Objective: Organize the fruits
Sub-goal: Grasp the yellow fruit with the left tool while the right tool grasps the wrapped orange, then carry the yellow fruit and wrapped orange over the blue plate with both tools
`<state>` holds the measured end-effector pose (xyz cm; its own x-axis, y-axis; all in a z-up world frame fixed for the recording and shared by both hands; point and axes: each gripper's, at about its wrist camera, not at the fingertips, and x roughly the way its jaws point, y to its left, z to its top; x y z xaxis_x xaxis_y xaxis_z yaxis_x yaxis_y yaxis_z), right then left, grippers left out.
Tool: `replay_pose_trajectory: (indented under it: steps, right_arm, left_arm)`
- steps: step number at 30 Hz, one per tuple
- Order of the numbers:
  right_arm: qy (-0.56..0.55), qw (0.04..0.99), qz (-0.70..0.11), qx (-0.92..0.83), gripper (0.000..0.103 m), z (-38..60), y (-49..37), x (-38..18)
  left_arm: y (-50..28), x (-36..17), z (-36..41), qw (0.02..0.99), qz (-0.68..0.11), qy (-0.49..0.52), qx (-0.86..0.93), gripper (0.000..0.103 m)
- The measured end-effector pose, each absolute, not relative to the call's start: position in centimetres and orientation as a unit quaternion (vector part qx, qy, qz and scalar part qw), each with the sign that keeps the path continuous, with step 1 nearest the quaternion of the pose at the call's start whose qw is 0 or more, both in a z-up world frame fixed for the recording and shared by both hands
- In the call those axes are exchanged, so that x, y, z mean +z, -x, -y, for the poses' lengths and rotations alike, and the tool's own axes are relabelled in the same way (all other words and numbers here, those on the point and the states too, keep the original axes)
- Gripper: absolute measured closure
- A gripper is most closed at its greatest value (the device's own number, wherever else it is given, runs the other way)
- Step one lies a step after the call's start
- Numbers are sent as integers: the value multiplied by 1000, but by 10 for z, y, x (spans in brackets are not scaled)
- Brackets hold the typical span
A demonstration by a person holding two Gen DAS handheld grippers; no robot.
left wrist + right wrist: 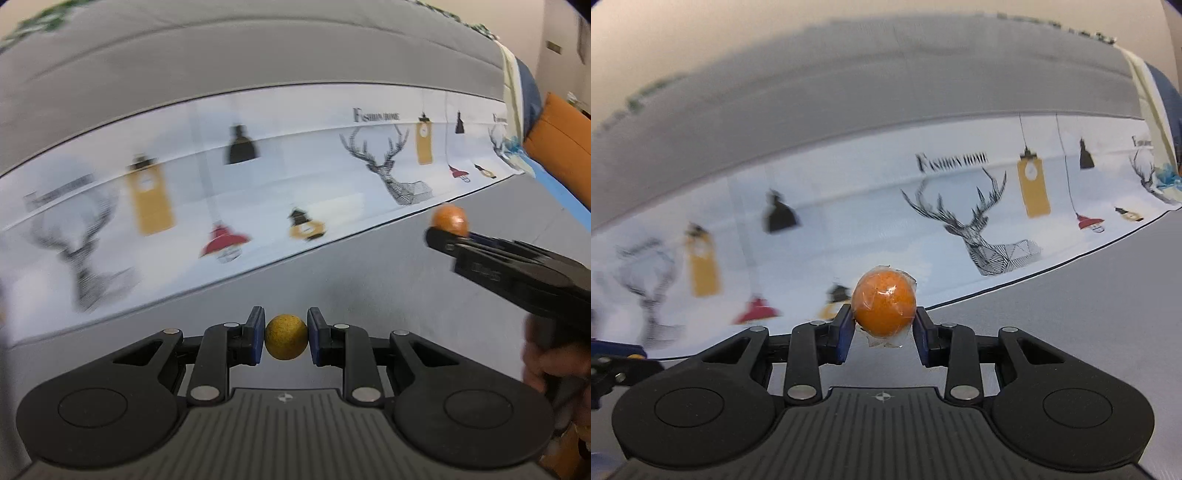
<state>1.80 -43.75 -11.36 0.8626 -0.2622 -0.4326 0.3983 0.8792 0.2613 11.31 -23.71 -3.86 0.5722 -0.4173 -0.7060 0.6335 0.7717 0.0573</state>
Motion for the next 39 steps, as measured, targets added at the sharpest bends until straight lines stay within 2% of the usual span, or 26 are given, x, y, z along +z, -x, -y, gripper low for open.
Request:
replay_pose_trajectory:
  steps: [7,16,24,39]
  right_arm:
    - [-173,963,-187,-88,67,330,80,-59]
    - [-165,956,-237,44,67,192,168,-36]
    - [-94,957,-252,107,67,114,211,-27]
    - [-62,962,-248,99,67,91,230,-19]
  left_arm:
    - [-31,5,124,887,-379,-154,-214,76]
    - [51,20,13,895,-395,-129,-163,76]
    - [102,17,-40,906,-382,-103,-152,76]
    - [124,10,-78,912,-379,-69,-141,76]
